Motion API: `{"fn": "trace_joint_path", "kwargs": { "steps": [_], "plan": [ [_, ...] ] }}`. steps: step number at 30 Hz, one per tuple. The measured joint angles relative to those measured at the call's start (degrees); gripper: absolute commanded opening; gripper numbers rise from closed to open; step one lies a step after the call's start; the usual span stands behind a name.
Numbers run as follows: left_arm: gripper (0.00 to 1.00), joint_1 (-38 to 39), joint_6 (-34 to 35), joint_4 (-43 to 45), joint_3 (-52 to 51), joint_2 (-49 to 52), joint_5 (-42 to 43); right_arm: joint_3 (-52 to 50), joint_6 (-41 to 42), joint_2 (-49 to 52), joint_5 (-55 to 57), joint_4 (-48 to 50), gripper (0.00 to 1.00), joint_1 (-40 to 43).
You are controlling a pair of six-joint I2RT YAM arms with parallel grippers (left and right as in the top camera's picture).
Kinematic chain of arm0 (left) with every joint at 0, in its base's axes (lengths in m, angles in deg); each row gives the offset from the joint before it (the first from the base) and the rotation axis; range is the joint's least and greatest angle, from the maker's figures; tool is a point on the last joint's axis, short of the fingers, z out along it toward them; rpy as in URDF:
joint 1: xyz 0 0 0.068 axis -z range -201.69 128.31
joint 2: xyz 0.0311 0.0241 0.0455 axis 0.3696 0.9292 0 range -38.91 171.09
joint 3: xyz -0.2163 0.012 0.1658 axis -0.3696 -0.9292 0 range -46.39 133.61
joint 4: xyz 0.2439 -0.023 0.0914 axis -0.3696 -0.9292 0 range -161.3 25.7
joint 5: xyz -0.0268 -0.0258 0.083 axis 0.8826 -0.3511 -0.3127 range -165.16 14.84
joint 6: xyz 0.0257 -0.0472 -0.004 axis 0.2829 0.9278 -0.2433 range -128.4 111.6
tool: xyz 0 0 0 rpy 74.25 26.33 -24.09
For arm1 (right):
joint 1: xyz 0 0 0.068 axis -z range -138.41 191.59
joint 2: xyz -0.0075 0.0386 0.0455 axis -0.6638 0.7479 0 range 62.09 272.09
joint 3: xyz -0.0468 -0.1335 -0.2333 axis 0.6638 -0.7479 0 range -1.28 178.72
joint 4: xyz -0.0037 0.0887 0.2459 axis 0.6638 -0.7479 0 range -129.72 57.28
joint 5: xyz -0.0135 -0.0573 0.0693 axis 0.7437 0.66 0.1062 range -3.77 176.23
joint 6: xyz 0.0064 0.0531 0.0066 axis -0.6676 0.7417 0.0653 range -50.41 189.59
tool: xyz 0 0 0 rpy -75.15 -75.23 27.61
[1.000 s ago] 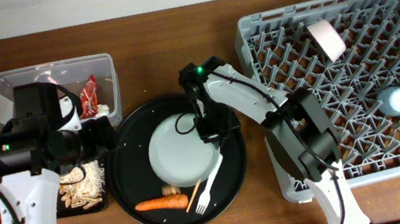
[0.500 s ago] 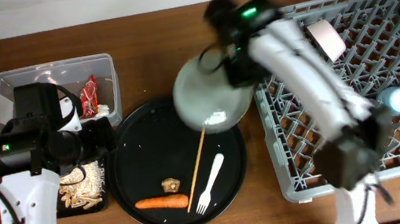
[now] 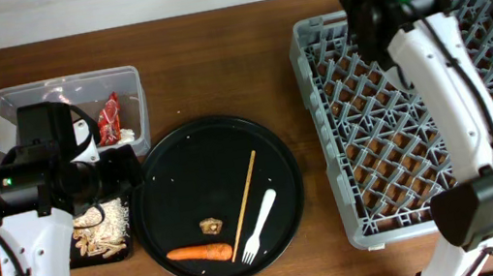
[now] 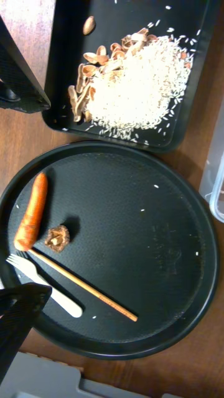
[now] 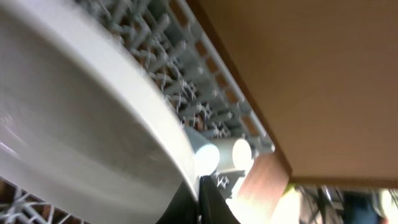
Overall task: Sort waste into correct bins and load items into the dishwasher rack
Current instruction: 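Place the plate upright in the rack with the right gripper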
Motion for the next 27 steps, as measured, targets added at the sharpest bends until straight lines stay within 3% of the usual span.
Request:
{"fn": "trace_joint_path", "kwargs": {
  "steps": [5,10,11,12,13,14,20,24,27],
  "plan": [
    [0.87,0.00,0.00,-0.02,-0.04,0.00,-0.13,-11.58,2.86,0.48,-1.31,7.17,0.04,-0.46],
    [0.87,0.00,0.00,-0.04,-0.04,0.00,-0.15,-12.98,3.54,0.50,-5.01,9.60,0.07,-3.45],
    [0.87,0.00,0.00,-0.02,-0.04,0.00,-0.15,-12.98,3.72,0.50,-6.03,9.84,0.30,-4.57],
    [0.87,0.00,0.00,-0.02,-0.04,0.00,-0.15,-12.98,3.87,0.50,-7.04,9.99,0.42,-6.03],
    [0.87,0.00,0.00,-0.02,-0.04,0.00,-0.15,-12.96,4.11,0.50,-7.78,9.99,0.74,-7.26],
    [0.87,0.00,0.00,-0.04,-0.04,0.00,-0.15,-12.96,4.13,0.50,-8.81,9.75,0.99,-8.63],
    [0.87,0.00,0.00,-0.04,-0.04,0.00,-0.15,-12.96,4.28,0.46,-10.71,3.56,0.99,-15.89],
    [0.87,0.00,0.00,-0.04,-0.04,0.00,-0.15,-12.96,4.35,-2.19,-11.10,3.10,0.99,-14.62],
    [0.87,0.00,0.00,-0.02,-0.04,0.00,-0.15,-12.85,4.33,-10.32,-11.32,4.13,0.98,-10.40]
  ]
}}
